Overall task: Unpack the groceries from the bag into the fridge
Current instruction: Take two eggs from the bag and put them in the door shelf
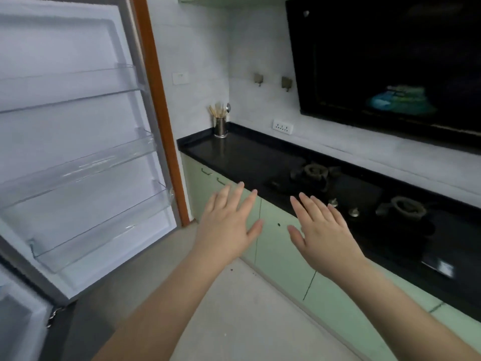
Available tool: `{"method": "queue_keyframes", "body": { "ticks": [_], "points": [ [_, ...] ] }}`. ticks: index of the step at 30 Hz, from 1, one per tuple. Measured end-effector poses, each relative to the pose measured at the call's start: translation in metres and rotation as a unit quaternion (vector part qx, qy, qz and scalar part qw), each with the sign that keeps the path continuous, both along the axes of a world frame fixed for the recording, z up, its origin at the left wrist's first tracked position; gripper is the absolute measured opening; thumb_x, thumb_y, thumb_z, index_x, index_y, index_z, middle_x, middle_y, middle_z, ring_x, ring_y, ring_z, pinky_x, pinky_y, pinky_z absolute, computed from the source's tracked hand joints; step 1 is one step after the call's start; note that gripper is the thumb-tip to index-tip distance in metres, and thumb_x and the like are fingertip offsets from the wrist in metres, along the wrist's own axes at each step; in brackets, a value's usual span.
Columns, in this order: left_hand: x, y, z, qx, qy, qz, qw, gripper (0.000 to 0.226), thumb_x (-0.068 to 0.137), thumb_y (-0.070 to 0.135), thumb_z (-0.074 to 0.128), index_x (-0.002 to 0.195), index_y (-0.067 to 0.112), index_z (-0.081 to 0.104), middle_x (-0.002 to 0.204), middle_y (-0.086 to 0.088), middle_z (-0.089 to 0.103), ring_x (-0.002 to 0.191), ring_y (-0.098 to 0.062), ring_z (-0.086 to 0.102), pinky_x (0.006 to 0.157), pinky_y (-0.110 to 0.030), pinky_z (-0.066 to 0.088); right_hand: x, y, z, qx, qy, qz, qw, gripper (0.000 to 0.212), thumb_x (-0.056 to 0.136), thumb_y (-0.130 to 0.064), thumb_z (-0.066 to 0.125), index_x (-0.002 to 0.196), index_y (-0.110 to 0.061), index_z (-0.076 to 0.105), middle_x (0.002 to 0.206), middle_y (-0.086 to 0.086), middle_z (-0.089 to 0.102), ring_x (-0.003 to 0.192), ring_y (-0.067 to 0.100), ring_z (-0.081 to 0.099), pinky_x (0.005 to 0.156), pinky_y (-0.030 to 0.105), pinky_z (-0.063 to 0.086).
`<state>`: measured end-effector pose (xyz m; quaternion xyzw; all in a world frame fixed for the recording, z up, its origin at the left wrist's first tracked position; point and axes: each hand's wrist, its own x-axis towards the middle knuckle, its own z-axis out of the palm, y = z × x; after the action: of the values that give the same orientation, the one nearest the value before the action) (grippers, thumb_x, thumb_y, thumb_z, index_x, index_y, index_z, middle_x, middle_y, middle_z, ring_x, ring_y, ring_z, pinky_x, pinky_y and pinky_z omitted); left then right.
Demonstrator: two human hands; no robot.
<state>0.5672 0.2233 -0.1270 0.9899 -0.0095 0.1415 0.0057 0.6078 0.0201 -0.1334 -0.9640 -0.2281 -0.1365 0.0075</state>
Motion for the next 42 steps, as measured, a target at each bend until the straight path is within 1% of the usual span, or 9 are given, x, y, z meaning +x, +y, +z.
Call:
{"method": "queue_keyframes", "body": {
  "ticks": [4,9,11,19,22,26,30,39,42],
  "points": [
    [0.021,-0.074,0.010,0.001,-0.010,-0.071,0.997,0.066,0.097,0.060,0.024,0.155,0.032,0.009,0.164,-0.003,0.004,0.149,-0.024,-0.002,0.119,-0.040,0.004,-0.009,-0.068,0.005,0.005,-0.010,-0.058,0.998,0.066,0.094,-0.050,0.021,0.150,-0.016,0.032,0.153,0.006,0.038,0.141,0.024,0.035,0.115,0.045,0.025],
    [0.044,-0.185,0.004,0.016,-0.019,-0.156,0.987,0.065,0.094,0.061,0.024,0.151,0.030,0.028,0.159,-0.007,0.027,0.147,-0.029,0.017,0.117,-0.044,0.015,-0.028,-0.177,0.008,0.026,-0.021,-0.141,0.990,0.064,0.094,-0.049,0.024,0.148,-0.016,0.036,0.151,0.006,0.041,0.141,0.024,0.035,0.114,0.046,0.029],
    [0.049,-0.235,0.003,0.020,-0.023,-0.191,0.981,0.065,0.093,0.061,0.023,0.149,0.030,0.032,0.157,-0.007,0.030,0.146,-0.029,0.020,0.117,-0.043,0.016,-0.039,-0.229,0.006,0.022,-0.026,-0.181,0.983,0.064,0.094,-0.049,0.024,0.147,-0.016,0.038,0.151,0.006,0.042,0.140,0.025,0.037,0.113,0.046,0.031],
    [0.039,-0.405,-0.001,0.040,-0.023,-0.319,0.947,0.068,0.093,0.060,0.017,0.152,0.027,0.025,0.160,-0.004,0.025,0.148,-0.028,0.013,0.120,-0.041,0.002,-0.087,-0.390,-0.002,0.039,-0.029,-0.303,0.952,0.064,0.092,-0.046,0.027,0.142,-0.011,0.045,0.146,0.011,0.047,0.135,0.030,0.044,0.108,0.047,0.039],
    [0.035,-0.447,-0.001,0.048,-0.022,-0.353,0.934,0.069,0.093,0.060,0.013,0.153,0.027,0.020,0.161,-0.004,0.019,0.149,-0.026,0.008,0.120,-0.039,-0.002,-0.098,-0.423,-0.005,0.046,-0.037,-0.324,0.944,0.062,0.093,-0.045,0.031,0.144,-0.012,0.042,0.147,0.011,0.045,0.137,0.029,0.041,0.109,0.045,0.035],
    [0.039,-0.485,0.001,0.054,-0.022,-0.379,0.924,0.069,0.093,0.060,0.013,0.153,0.027,0.022,0.161,-0.002,0.021,0.148,-0.027,0.011,0.120,-0.042,0.008,-0.104,-0.457,-0.006,0.058,-0.051,-0.351,0.933,0.058,0.094,-0.041,0.039,0.142,-0.010,0.044,0.145,0.011,0.048,0.135,0.031,0.043,0.108,0.045,0.036],
    [0.054,-0.512,-0.002,0.067,-0.020,-0.402,0.913,0.068,0.094,0.060,0.015,0.153,0.028,0.021,0.161,0.000,0.020,0.149,-0.026,0.010,0.120,-0.043,0.010,-0.097,-0.478,-0.007,0.068,-0.056,-0.379,0.921,0.061,0.091,-0.043,0.031,0.139,-0.009,0.047,0.141,0.012,0.051,0.131,0.032,0.046,0.106,0.045,0.038],
    [0.117,-0.560,-0.009,0.050,-0.030,-0.460,0.886,0.063,0.097,0.057,0.025,0.153,0.027,0.022,0.161,-0.002,0.020,0.149,-0.027,0.010,0.120,-0.046,0.010,-0.049,-0.513,-0.015,0.046,-0.047,-0.429,0.901,0.063,0.093,-0.046,0.027,0.142,-0.011,0.043,0.145,0.012,0.048,0.135,0.032,0.043,0.109,0.048,0.035],
    [0.137,-0.573,-0.013,0.044,-0.025,-0.481,0.875,0.063,0.098,0.056,0.027,0.153,0.025,0.023,0.161,-0.003,0.021,0.148,-0.028,0.010,0.120,-0.046,0.009,-0.032,-0.523,-0.015,0.036,-0.041,-0.435,0.899,0.062,0.096,-0.046,0.028,0.146,-0.011,0.038,0.149,0.011,0.043,0.139,0.031,0.037,0.113,0.044,0.029]
  ]
}}
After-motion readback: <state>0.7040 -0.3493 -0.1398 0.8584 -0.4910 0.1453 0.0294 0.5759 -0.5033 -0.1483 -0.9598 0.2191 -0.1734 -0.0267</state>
